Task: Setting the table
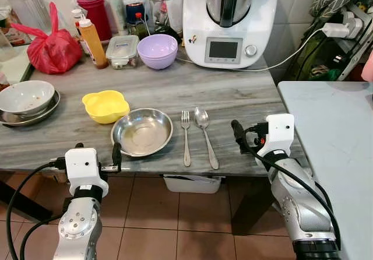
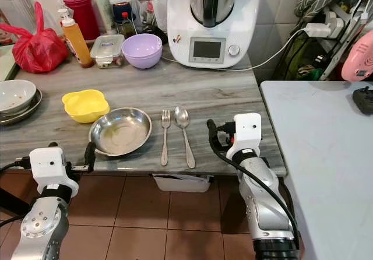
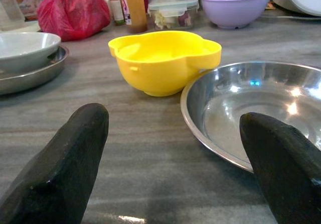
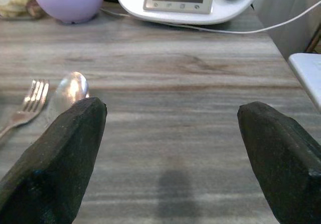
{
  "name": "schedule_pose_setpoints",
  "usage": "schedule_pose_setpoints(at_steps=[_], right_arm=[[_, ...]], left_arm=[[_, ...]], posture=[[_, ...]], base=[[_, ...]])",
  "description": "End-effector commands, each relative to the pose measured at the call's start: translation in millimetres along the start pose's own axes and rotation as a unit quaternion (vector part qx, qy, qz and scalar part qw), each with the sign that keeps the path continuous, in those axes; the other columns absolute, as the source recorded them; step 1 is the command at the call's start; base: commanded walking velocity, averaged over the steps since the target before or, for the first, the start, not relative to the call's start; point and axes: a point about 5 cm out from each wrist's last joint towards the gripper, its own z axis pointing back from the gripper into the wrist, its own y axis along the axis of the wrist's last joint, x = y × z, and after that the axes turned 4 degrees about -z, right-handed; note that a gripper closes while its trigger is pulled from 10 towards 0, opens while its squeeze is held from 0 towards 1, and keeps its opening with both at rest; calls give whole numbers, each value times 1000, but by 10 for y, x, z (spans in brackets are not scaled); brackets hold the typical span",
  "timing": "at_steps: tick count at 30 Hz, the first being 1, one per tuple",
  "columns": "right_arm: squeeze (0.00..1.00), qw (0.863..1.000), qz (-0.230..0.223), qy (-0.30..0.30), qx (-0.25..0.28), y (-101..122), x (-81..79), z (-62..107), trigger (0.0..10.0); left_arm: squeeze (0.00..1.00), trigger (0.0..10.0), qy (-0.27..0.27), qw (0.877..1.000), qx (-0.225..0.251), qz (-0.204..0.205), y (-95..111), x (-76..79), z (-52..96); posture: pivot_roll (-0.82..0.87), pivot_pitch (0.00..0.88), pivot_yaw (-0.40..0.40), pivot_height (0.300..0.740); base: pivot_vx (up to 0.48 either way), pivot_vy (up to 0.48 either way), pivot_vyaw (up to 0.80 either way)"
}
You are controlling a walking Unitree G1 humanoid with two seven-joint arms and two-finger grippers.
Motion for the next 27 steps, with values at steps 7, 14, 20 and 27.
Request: schedule_pose_setpoints(at_steps=[7,14,20,27], right_arm=[[0,1000,7,-5,12,34,-15,-36,10000],[0,1000,3,-2,6,27,-29,-50,10000],[0,1000,3,1,5,26,-41,-56,10000],[0,1000,4,-2,7,36,-40,-69,10000]], left_arm=[[0,10000,8,1000,0,-3,31,-25,-18],[0,10000,8,1000,-2,-2,31,-19,-24],[0,10000,6,1000,-4,-4,33,-18,-30],[0,10000,6,1000,-5,-6,35,-26,-41]], posture=[[-99,75,60,740],[-99,75,62,740],[-99,76,63,740],[-96,79,68,740]], base=[[-267,0,0],[-298,0,0],[-311,0,0],[-311,0,0]])
